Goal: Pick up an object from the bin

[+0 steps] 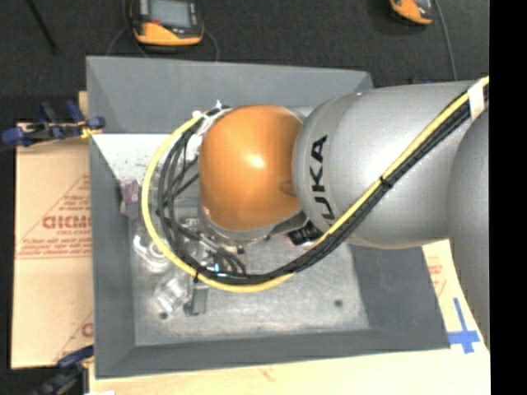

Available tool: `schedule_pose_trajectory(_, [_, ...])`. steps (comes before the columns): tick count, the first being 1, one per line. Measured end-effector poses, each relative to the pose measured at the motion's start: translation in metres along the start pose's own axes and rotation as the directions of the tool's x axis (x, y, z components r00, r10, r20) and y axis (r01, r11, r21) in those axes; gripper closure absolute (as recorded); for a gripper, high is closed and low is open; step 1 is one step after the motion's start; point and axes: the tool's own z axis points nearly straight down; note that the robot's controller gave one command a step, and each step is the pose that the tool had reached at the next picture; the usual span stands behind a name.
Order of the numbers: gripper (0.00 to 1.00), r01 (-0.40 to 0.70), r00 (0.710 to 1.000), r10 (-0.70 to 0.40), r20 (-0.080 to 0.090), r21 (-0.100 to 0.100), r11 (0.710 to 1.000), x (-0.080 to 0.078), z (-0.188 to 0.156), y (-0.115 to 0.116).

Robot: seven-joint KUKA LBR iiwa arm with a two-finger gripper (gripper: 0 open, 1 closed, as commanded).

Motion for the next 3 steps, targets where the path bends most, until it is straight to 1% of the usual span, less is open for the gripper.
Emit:
schedule_pose_trajectory(1, [0.0,0.233,0.972,-0.233,0.004,0.003,0.972,-0.046,0.139,-0.025])
schedule_pose_trajectory(2, [1.0,0.229,0.973,-0.229,0.01,-0.001,0.973,-0.047,0.135,-0.023])
schedule_pose_trajectory(3, [1.0,0.208,0.978,-0.208,0.014,0.002,0.978,-0.059,0.004,-0.034])
